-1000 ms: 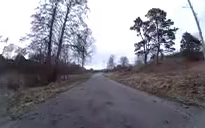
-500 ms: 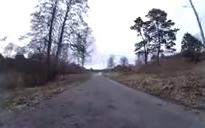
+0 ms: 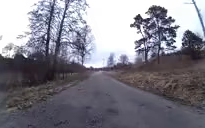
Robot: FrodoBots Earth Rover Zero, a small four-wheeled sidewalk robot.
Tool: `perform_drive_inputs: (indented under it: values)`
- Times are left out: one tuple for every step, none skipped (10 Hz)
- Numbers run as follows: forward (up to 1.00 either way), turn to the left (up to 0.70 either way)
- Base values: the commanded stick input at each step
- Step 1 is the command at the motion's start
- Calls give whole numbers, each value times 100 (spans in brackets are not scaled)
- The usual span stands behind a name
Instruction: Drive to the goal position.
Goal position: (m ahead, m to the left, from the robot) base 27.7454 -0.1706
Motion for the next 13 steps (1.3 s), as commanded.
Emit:
perform_drive_inputs:
  values:
    - [50,0]
    - [50,0]
    - [50,0]
    - [50,0]
    - [50,0]
    - [50,0]
    - [50,0]
    - [50,0]
    - [50,0]
    - [50,0]
    - [50,0]
    - [50,0]
    - [50,0]
